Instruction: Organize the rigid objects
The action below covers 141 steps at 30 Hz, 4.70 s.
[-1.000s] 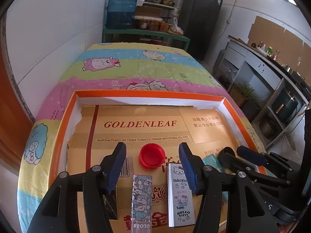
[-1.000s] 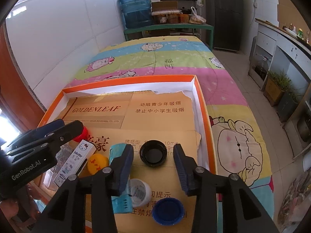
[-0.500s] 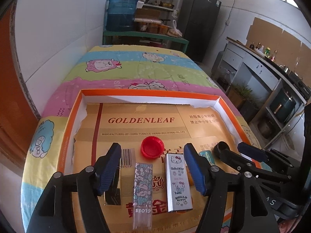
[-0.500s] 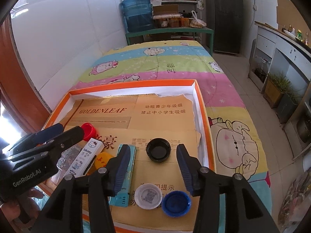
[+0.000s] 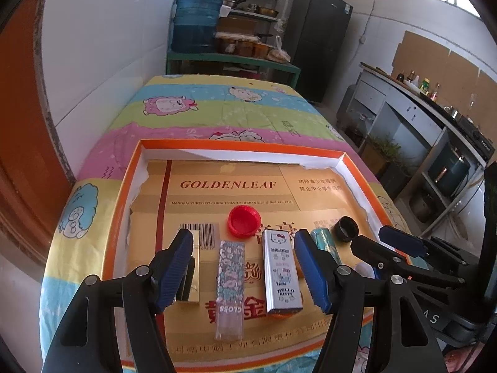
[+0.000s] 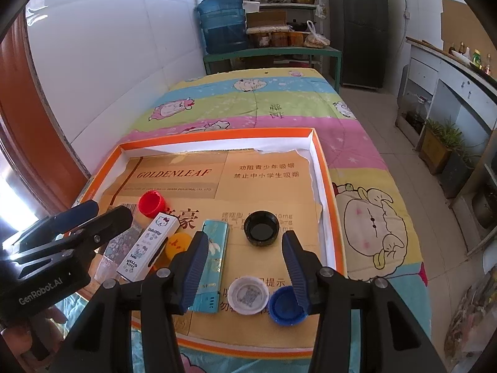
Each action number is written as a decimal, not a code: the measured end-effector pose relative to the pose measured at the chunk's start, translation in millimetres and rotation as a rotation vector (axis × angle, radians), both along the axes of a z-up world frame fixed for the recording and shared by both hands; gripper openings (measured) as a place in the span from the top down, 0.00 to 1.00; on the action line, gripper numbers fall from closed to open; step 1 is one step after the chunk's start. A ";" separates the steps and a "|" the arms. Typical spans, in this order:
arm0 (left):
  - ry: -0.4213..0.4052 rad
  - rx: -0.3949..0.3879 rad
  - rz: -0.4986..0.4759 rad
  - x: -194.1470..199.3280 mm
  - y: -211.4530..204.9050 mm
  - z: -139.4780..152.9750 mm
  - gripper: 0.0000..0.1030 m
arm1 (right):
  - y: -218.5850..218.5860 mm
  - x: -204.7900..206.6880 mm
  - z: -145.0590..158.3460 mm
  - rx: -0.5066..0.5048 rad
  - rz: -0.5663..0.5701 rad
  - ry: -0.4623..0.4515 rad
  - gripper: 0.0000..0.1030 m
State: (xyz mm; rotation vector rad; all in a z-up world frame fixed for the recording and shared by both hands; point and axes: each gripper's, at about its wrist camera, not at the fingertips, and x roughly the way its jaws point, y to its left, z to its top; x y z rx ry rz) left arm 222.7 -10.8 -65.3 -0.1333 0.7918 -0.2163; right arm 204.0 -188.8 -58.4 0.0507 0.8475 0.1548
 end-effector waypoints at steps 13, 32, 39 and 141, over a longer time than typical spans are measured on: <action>-0.004 -0.001 0.000 -28.6 5.3 7.5 0.33 | 6.1 -26.3 4.9 -0.007 -0.006 0.002 0.52; -0.037 0.028 0.011 -80.5 5.0 26.1 0.33 | 16.0 -67.1 21.4 -0.039 -0.034 -0.047 0.52; -0.028 0.023 0.032 -95.1 7.0 28.9 0.33 | 18.1 -80.8 25.7 -0.043 -0.048 -0.066 0.52; -0.144 0.150 0.156 -203.1 2.7 57.1 0.33 | 26.8 -170.8 62.0 -0.052 -0.085 -0.169 0.52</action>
